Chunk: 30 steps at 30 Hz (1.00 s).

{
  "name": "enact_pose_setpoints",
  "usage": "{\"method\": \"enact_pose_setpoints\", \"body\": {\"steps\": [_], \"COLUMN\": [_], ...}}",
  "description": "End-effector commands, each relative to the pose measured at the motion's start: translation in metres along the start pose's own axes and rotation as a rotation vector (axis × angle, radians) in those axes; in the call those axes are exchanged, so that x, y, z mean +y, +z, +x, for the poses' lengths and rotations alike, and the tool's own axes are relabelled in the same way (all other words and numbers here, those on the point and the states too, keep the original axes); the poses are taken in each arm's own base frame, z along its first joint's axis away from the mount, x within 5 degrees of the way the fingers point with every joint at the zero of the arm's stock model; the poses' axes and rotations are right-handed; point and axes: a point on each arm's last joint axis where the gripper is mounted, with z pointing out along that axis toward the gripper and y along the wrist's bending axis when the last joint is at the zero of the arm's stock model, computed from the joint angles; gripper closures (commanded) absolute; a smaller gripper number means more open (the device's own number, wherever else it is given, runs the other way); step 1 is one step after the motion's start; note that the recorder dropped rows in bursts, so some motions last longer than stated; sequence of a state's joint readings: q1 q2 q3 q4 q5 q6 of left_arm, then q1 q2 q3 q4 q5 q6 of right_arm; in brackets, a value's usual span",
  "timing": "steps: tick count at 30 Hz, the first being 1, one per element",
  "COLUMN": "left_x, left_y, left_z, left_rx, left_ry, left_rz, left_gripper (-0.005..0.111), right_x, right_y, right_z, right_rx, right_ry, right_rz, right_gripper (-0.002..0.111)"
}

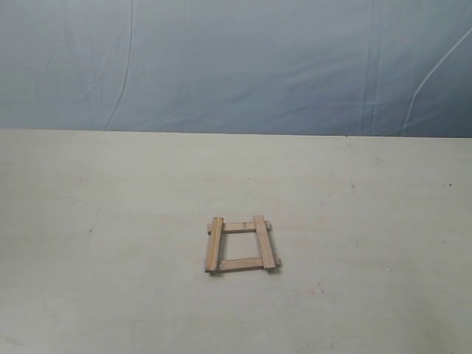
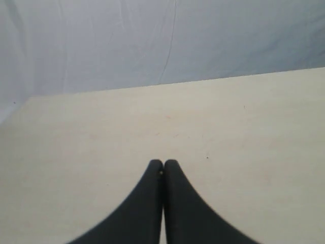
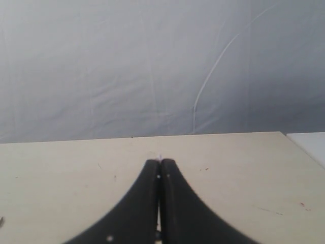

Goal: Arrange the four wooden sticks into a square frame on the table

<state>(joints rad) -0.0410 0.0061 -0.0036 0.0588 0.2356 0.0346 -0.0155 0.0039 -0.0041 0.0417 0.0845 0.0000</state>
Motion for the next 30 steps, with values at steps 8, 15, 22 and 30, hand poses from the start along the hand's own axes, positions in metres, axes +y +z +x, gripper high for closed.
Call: {"method": "enact_pose_setpoints", "body": {"steps": [8,15,22,30], "left_x": [-0.001,-0.001,-0.001,-0.001], "left_y": [0.0,0.0,0.0,0.0], "left_z": [0.001,0.001,0.001,0.001], "left_rx": [0.003,0.001,0.001,0.001], "left_ry": [-0.049,-0.049,-0.047,-0.047], "left_rz": [0.007,0.007,0.007,0.007], "left_gripper": [0.107,0.107,0.107,0.107], "right_x": [0.0,0.0,0.001,0.001], "right_y": [-0.002,-0.002,-0.002,-0.002], "right_z": [0.019,0.022,0.021,0.021], "right_rx": [0.2,0.227,0.224,0.224], "right_ry": [-0.01,-0.018,0.009,0.013], "right_rz": [-0.004,-0.002,-0.008,-0.008], "right_gripper": [0.108,0.108,0.108,0.108]}}
